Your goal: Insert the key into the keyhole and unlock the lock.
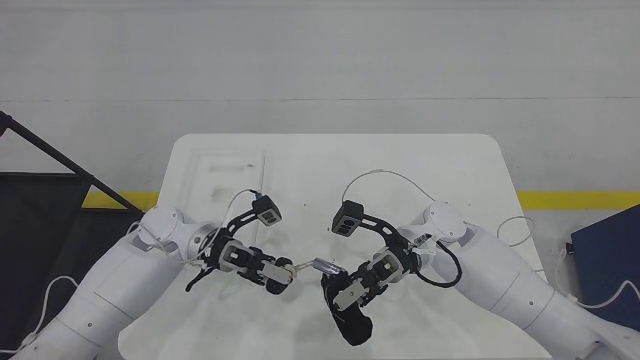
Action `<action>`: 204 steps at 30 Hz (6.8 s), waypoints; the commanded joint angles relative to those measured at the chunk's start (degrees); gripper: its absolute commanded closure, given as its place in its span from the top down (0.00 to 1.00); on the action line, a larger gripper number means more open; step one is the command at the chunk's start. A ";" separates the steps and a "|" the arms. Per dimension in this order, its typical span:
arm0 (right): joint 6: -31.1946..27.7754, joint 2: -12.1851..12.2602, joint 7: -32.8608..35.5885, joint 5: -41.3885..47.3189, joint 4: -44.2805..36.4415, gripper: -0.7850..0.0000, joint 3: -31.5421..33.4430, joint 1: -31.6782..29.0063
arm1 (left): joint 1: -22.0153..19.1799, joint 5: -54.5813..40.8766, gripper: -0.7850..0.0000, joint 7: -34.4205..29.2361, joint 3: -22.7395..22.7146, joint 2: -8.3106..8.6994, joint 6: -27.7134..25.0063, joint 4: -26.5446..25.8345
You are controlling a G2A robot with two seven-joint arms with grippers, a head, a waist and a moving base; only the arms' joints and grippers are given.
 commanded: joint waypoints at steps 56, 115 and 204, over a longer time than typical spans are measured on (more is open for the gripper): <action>1.56 -0.18 0.00 -1.84 -5.16 0.00 0.25 -1.06 | 9.24 6.02 0.00 0.00 -10.18 3.69 -0.05 -11.63; 8.16 -5.12 -2.79 -6.24 -5.41 0.00 3.47 -3.21 | 3.63 12.97 0.00 0.00 -4.02 7.19 0.02 -16.63; 3.55 -5.74 0.00 12.74 -0.02 0.00 -12.50 4.68 | 22.18 -13.52 0.00 0.00 -24.37 2.17 -0.03 -12.75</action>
